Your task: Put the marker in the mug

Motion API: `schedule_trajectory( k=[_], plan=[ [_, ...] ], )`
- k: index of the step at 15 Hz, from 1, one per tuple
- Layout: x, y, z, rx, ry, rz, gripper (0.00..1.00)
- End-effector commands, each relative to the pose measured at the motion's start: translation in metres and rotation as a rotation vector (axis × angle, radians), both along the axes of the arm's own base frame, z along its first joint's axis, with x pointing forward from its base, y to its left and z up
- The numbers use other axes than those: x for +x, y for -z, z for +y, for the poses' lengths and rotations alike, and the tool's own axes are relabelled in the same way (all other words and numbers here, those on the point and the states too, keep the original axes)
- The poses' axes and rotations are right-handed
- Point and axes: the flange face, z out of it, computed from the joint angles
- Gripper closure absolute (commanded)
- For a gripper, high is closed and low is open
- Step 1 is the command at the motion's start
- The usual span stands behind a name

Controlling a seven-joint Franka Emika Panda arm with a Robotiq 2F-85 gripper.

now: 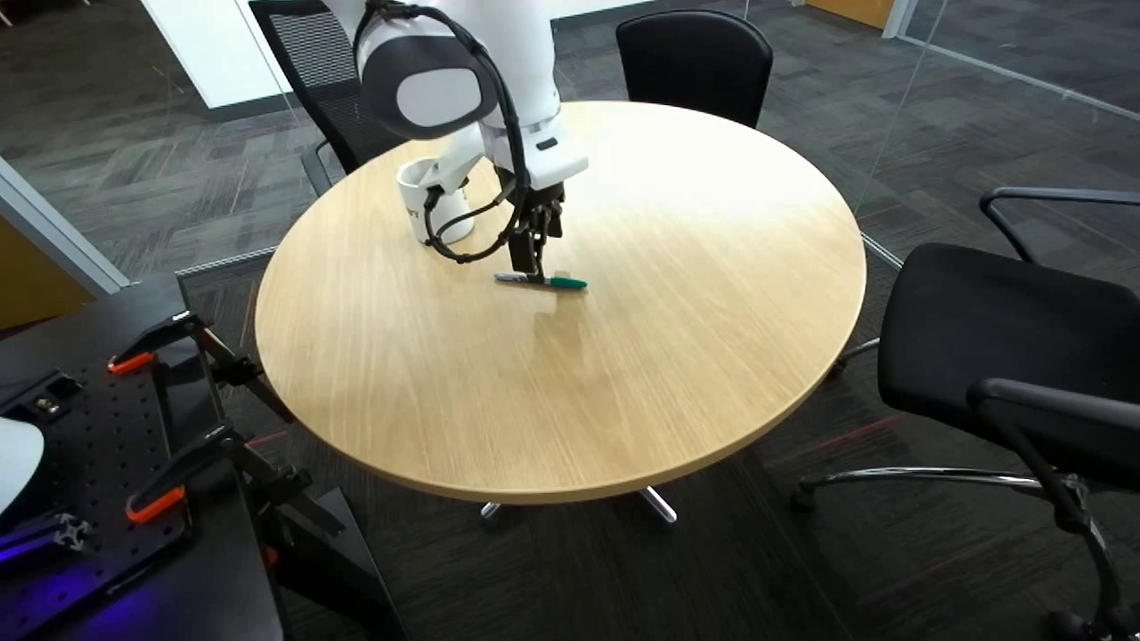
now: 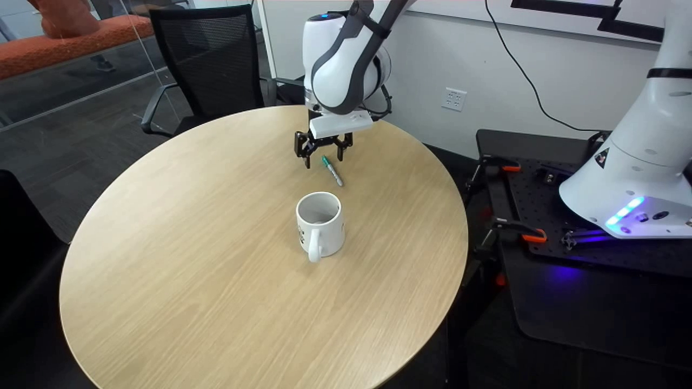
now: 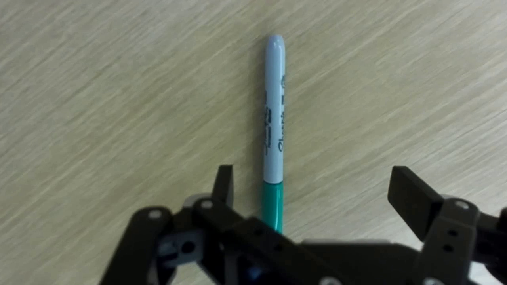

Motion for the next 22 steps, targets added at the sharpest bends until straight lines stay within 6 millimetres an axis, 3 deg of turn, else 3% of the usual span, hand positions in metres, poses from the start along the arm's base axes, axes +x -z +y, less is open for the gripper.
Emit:
schedule_trajectory(
  k=[1, 3, 12, 14, 18, 22],
  plan=[
    [0.008, 0.006, -0.005, 0.006, 0.025, 0.005, 0.0],
    [0.009, 0.01, -0.006, 0.005, 0.025, 0.008, 0.28],
    [0.013, 0.013, -0.011, 0.008, 0.03, 0.004, 0.95],
    [0.013, 0.011, -0.01, 0.014, 0.022, 0.004, 1.0],
    [0.006, -0.007, -0.001, 0.007, -0.007, -0.003, 0.96],
    [-0.01, -0.045, 0.011, 0.003, -0.065, -0.013, 0.96]
  ],
)
